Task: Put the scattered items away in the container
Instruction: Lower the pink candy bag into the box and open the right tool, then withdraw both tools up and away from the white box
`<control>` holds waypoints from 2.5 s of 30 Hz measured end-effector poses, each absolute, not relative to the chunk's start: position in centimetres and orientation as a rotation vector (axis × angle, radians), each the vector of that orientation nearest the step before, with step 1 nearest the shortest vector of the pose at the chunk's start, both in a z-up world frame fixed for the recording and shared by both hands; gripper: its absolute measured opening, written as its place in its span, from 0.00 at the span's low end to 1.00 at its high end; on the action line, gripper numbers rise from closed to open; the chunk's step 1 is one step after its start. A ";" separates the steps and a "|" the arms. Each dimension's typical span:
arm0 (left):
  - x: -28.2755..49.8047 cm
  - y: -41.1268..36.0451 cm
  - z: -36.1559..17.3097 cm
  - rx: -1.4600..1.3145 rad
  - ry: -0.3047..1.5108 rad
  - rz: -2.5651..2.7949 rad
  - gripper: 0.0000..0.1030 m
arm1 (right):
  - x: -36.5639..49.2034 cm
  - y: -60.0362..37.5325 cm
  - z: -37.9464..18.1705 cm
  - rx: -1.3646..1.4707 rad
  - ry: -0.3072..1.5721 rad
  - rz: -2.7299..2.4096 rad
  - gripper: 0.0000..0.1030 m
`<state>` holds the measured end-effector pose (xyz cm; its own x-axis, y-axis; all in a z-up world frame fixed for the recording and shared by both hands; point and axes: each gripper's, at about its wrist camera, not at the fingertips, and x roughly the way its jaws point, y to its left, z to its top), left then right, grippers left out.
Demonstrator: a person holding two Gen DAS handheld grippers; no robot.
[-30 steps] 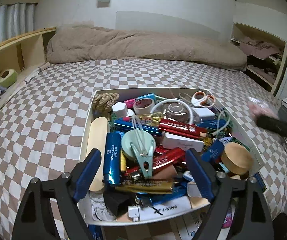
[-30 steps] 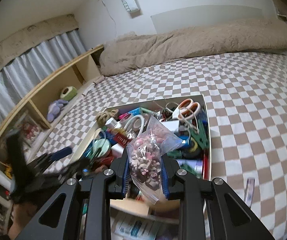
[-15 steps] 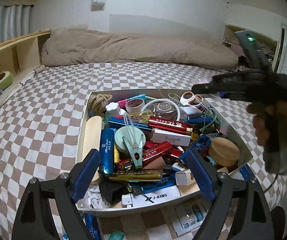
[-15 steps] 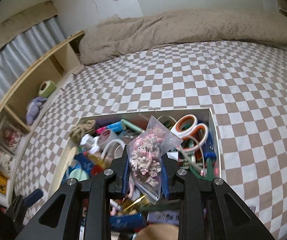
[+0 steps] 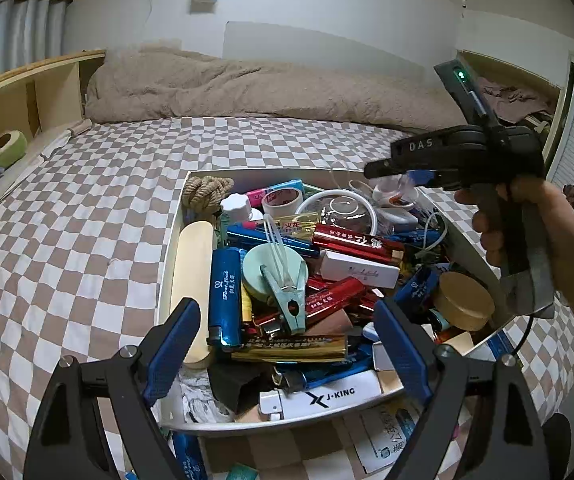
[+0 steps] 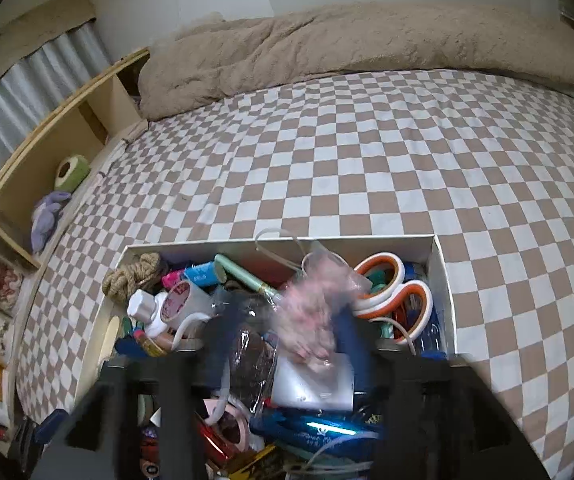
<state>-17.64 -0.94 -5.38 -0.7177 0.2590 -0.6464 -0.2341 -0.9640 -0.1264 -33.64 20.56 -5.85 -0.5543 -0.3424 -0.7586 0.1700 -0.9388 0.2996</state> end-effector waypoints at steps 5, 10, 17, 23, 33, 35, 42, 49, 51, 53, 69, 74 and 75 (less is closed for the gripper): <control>-17.6 -1.1 -5.4 -1.023 -0.050 2.693 0.86 | -32.9 21.0 -5.4 1.248 -0.304 -2.526 0.76; -17.6 -1.1 -5.3 -1.019 -0.056 2.694 0.88 | -31.5 21.1 -4.5 1.210 -0.275 -2.526 0.89; -16.9 -0.9 -4.4 -0.994 -0.058 2.706 0.96 | -29.1 21.7 -2.4 1.125 -0.301 -2.496 1.00; -16.4 -0.5 -3.7 -0.980 -0.060 2.713 1.00 | -27.0 23.1 -0.9 1.045 -0.396 -2.496 1.00; -15.1 0.4 -2.4 -0.950 -0.032 2.720 1.00 | -23.0 24.6 -0.3 0.974 -0.360 -2.554 1.00; -14.8 0.6 -2.1 -0.946 -0.030 2.726 1.00 | -22.1 24.9 -0.3 0.957 -0.347 -2.577 1.00; -13.8 0.8 -1.1 -0.929 -0.027 2.749 1.00 | -18.8 26.1 0.1 0.888 -0.274 -2.691 1.00; -12.9 0.8 -0.8 -0.933 -0.022 2.766 1.00 | -15.7 26.3 -0.4 0.866 -0.157 -2.746 1.00; -12.7 0.8 -0.7 -0.934 -0.018 2.768 1.00 | -15.0 26.5 -0.7 0.871 -0.143 -2.762 1.00; -12.4 0.9 -0.6 -0.929 -0.010 2.772 1.00 | -14.3 26.7 -0.9 0.871 -0.142 -2.768 1.00; -9.6 0.6 0.1 -0.907 0.033 2.811 1.00 | -10.0 27.7 -1.1 0.857 -0.163 -2.802 1.00; -8.6 0.2 0.8 -0.885 0.040 2.826 1.00 | -9.1 27.8 -0.5 0.837 -0.169 -2.809 1.00; -8.5 0.1 0.9 -0.879 0.041 2.829 1.00 | -8.8 27.9 -0.3 0.830 -0.170 -2.810 1.00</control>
